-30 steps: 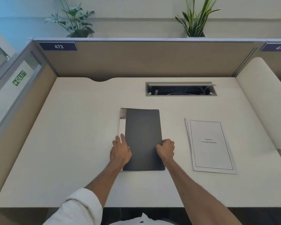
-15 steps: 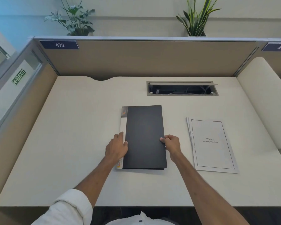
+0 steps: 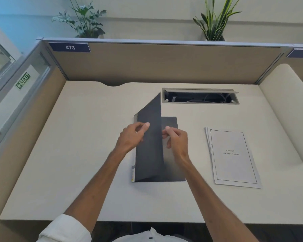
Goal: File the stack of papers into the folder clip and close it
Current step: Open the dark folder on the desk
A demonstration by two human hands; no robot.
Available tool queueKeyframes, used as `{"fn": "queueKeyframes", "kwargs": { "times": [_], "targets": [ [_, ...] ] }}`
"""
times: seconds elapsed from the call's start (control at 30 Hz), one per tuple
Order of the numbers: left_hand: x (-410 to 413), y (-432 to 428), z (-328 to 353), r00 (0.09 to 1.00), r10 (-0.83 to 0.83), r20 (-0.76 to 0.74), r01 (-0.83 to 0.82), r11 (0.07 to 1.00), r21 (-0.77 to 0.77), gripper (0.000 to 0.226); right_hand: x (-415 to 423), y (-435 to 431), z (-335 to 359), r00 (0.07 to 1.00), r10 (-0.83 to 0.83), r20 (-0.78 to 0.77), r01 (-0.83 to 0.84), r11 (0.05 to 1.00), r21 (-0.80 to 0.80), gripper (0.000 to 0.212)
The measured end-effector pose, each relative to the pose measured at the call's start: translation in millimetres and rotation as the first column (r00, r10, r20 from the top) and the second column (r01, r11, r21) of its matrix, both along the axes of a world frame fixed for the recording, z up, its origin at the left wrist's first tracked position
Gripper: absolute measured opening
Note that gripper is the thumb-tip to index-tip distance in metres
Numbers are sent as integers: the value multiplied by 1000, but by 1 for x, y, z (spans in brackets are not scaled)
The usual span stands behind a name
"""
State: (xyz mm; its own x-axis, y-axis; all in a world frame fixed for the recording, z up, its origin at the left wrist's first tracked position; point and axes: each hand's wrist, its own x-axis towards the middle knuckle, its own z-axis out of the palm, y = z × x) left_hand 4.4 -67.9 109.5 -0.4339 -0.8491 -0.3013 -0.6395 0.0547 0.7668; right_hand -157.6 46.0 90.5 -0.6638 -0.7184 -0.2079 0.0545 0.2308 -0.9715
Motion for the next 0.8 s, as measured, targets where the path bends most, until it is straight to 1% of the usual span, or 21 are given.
{"fn": "queueKeyframes", "kwargs": {
  "times": [0.07, 0.1, 0.17, 0.23, 0.3, 0.37, 0.43, 0.5, 0.57, 0.6, 0.67, 0.77, 0.8],
  "targets": [
    [5, -4, 16, 999, -18, -44, 18, 1000, 17, 74, 18, -7, 7, 996, 84, 33, -81, 993, -86, 32],
    [10, -6, 21, 999, -25, -43, 25, 1000, 6, 74, 27, -10, 8, 990, 141, 33, -135, 983, -126, 29],
    [20, -11, 27, 1000, -24, -9, 23, 999, -40, 65, 44, -17, 3, 970, 242, -26, -243, 957, -158, 21],
    [32, -17, 25, 1000, 18, -4, -19, 998, -66, 52, 61, -22, -12, 941, 315, -121, -327, 941, -90, 20],
    [45, -22, 25, 997, 74, -7, -75, 994, -81, 43, 74, -24, -30, 892, 396, -218, -397, 917, 41, 30],
    [58, -28, 27, 992, 121, 38, -115, 983, -144, 41, 85, -24, -48, 800, 502, -328, -458, 865, 206, 42],
    [73, -36, 27, 978, 172, 119, -142, 964, -224, 43, 93, -26, -64, 653, 631, -419, -502, 775, 384, 56],
    [89, -42, 20, 954, 220, 203, -157, 945, -287, 47, 99, -27, -79, 488, 746, -453, -526, 665, 529, 68],
    [104, -45, 9, 923, 262, 282, -159, 927, -340, 49, 102, -26, -93, 331, 826, -457, -534, 563, 630, 75],
    [110, -46, 4, 905, 283, 317, -159, 917, -366, 50, 104, -25, -99, 266, 847, -460, -530, 527, 665, 77],
    [119, -49, -9, 873, 313, 374, -156, 906, -395, 55, 106, -24, -108, 181, 863, -472, -517, 492, 700, 78],
    [128, -52, -31, 835, 326, 444, -149, 910, -387, 78, 111, -25, -115, 132, 867, -480, -507, 475, 719, 78],
    [130, -51, -39, 825, 332, 457, -151, 909, -388, 83, 112, -25, -117, 120, 865, -487, -501, 477, 722, 78]
  ]
}}
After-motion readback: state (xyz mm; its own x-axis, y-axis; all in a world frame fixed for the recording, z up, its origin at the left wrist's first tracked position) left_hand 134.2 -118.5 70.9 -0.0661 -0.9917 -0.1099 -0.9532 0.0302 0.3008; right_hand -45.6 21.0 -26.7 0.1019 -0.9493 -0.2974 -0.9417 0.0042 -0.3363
